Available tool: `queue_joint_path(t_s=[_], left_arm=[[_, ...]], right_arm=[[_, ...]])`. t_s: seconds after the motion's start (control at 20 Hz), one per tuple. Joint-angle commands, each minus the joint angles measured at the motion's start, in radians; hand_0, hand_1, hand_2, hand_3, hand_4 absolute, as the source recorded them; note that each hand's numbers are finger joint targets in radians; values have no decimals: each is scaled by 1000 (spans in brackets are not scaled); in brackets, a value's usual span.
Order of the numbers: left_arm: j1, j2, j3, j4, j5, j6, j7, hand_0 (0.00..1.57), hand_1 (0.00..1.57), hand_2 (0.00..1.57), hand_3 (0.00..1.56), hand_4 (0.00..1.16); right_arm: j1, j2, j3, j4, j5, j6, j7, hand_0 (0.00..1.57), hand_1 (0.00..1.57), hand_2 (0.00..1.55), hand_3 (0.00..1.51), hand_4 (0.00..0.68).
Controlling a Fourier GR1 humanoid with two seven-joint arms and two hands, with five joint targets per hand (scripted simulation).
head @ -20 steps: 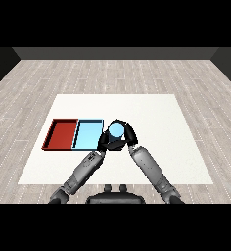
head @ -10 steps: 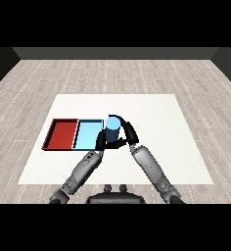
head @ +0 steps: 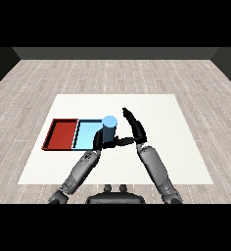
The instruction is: Pick the blue can and put it in the blue box
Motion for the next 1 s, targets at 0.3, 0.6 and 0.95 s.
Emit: queue_joint_path(t_s=[0.3,0.6,0.95], left_arm=[[-32,89,106,16,-73,23,112,1571,1571,1571,1483,1128],[-78,211,179,81,-93,-17,244,1571,1571,1571,1485,1133],[-157,287,137,387,-257,54,362,1571,1571,1557,1452,1026]], right_arm=[[194,-22,-91,-142,-77,22,-23,0,0,0,0,0],[177,6,-137,14,-122,32,-152,0,0,0,0,0],[166,3,-178,24,-155,35,-132,0,0,0,0,0]])
